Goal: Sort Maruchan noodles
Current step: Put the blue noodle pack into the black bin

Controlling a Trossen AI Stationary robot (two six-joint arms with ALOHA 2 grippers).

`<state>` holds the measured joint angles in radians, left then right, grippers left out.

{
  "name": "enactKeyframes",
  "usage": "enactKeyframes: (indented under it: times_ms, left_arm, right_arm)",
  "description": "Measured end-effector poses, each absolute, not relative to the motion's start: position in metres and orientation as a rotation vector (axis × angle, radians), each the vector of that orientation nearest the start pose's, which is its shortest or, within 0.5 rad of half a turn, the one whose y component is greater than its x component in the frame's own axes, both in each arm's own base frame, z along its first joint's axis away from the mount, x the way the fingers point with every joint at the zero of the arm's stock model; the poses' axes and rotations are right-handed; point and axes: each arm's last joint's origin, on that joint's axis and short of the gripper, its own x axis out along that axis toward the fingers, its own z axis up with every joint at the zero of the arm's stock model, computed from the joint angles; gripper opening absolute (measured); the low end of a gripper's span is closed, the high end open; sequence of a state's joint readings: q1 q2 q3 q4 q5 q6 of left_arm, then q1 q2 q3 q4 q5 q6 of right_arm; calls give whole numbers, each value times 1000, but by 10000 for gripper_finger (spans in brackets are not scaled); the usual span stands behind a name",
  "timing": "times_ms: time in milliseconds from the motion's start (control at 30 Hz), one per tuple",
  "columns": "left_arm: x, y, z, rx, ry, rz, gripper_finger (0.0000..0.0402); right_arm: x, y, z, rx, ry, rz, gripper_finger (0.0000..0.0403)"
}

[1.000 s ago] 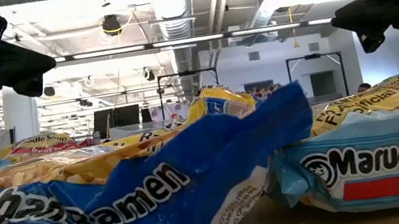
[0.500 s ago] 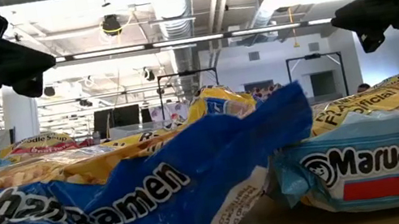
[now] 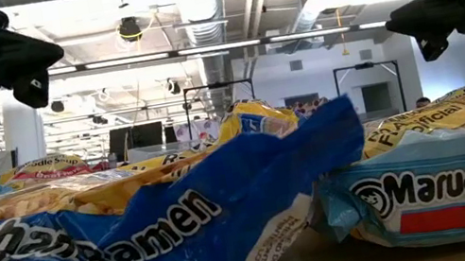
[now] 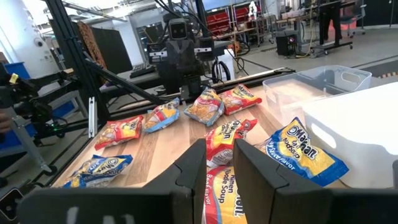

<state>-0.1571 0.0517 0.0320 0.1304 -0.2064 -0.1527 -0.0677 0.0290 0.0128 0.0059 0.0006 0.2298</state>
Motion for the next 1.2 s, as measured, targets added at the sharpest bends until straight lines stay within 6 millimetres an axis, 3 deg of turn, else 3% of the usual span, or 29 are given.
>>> enactKeyframes:
  times_ms: [433,700,1000,1200]
  left_arm:
    - [97,-9,184,-198,-117,40,0]
    - [97,-8,184,-125,-117,78,0]
    - [97,-8,184,-125,-118,88,0]
    - [97,-8,184,-125,-117,88,0]
  right_arm:
    - [99,-7,170,262,-39,-62,107]
    - [98,-7,177,341,-120,-58,114]
    - [93,-8,199,232,-354,-85,183]
    - [80,-7,234,60,-558,-108,239]
